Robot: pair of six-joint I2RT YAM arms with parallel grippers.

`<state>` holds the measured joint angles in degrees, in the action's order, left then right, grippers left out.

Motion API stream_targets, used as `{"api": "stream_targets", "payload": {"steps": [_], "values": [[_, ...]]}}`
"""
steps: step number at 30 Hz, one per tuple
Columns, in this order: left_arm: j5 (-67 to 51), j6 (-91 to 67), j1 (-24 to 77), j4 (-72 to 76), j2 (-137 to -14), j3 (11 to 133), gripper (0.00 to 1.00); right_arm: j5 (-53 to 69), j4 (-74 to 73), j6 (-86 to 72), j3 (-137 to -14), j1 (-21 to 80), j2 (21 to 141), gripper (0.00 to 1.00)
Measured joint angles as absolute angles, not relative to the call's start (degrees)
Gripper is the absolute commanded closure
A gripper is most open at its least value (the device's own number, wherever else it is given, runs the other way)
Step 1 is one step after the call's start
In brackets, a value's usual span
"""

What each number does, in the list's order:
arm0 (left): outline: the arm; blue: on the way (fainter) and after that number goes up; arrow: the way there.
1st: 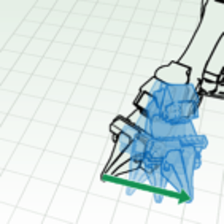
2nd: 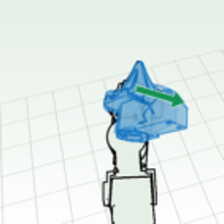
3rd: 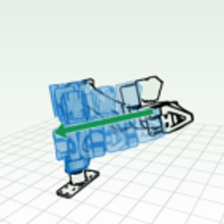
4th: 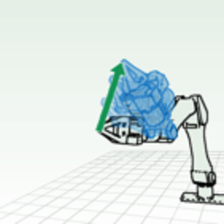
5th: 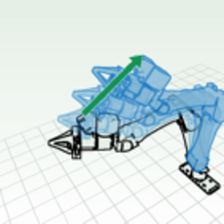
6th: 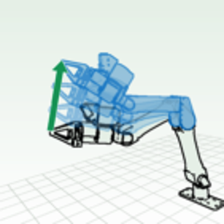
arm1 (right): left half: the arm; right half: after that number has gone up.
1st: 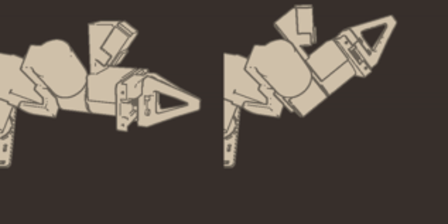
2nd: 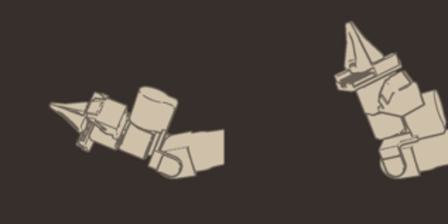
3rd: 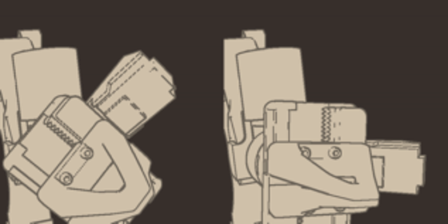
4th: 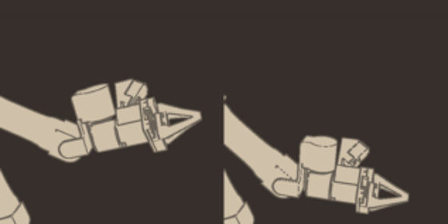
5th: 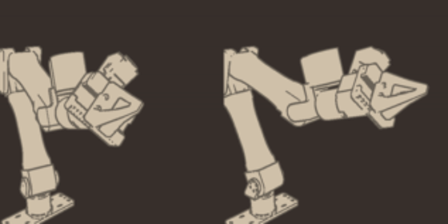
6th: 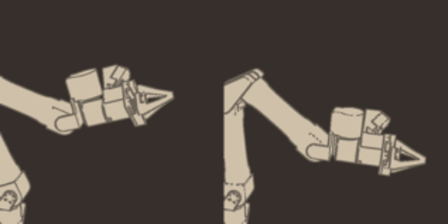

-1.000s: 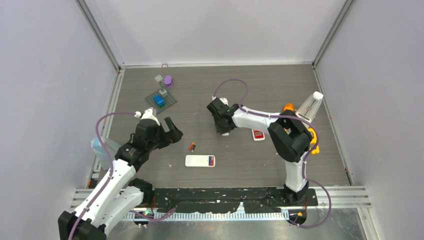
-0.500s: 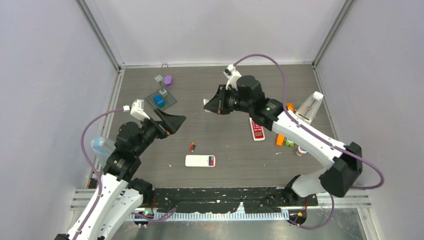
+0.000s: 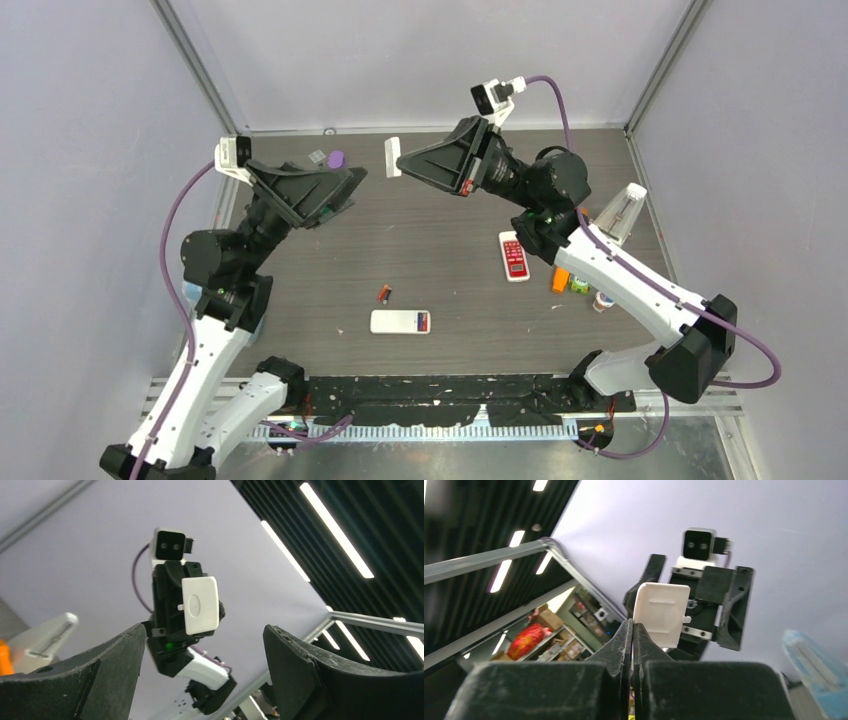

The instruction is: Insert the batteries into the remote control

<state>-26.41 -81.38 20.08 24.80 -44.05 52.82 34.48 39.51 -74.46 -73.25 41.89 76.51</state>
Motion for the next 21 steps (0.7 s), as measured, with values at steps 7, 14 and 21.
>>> {"api": "stream_targets", "payload": {"steps": [7, 14, 21], "values": [[-28.25, -92.79, 20.86, 35.0, -50.72, 57.58, 0.16, 34.63, 49.76, -83.64, -78.22, 43.13, 79.2, 0.95], [-28.62, -96.84, 21.67, 37.06, -52.01, 58.94, 0.27, 34.63, 52.51, -85.49, -81.23, 45.32, 81.21, 0.95], [-28.88, -98.41, 21.69, 38.48, -52.25, 59.09, 0.33, 34.63, 51.42, -85.89, -81.23, 46.15, 82.96, 0.95]]}}
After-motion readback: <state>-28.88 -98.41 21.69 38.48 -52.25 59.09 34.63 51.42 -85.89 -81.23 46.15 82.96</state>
